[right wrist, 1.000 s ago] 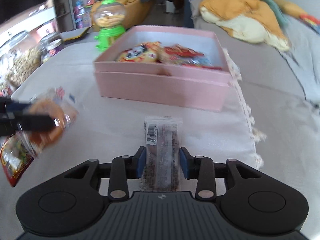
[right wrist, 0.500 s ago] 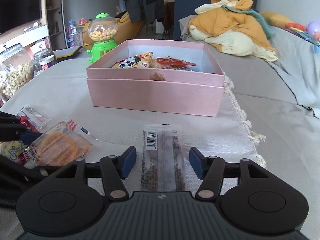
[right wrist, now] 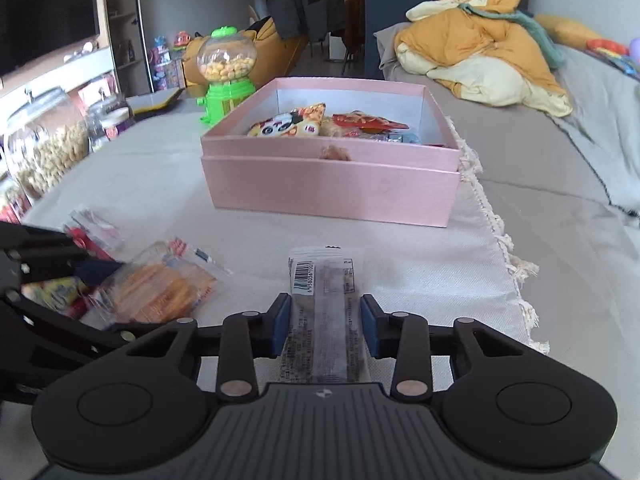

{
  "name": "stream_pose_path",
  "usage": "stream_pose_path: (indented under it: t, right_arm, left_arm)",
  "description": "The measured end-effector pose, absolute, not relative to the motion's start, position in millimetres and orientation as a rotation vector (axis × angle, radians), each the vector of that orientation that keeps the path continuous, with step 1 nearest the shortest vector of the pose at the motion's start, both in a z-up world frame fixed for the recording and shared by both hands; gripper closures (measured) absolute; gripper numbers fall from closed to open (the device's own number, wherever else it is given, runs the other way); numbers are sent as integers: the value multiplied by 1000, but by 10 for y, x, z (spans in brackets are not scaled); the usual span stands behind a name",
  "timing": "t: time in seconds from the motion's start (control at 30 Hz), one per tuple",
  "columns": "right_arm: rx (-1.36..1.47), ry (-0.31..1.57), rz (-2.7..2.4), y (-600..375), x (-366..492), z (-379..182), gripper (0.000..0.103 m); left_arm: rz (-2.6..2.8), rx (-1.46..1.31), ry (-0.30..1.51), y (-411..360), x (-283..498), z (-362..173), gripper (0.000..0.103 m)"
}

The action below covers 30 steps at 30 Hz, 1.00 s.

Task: Organize snacks
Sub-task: 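Lift both held bags off the table and carry them toward the pink box, then open both tools over the pink box to drop the pastry and jerky bags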

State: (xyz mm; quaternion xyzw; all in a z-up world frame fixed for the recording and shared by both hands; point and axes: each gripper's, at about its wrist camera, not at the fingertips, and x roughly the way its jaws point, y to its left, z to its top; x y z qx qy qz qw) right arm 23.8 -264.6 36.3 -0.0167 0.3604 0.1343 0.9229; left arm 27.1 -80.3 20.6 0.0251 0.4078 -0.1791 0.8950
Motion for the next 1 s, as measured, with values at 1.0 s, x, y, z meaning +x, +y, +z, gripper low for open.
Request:
stream_pose_path:
  t: [1.0]
  right_arm:
    - [-28, 750, 218, -2844, 461, 555, 66]
  left_arm:
    - [-277, -84, 622, -664, 905, 1013, 46]
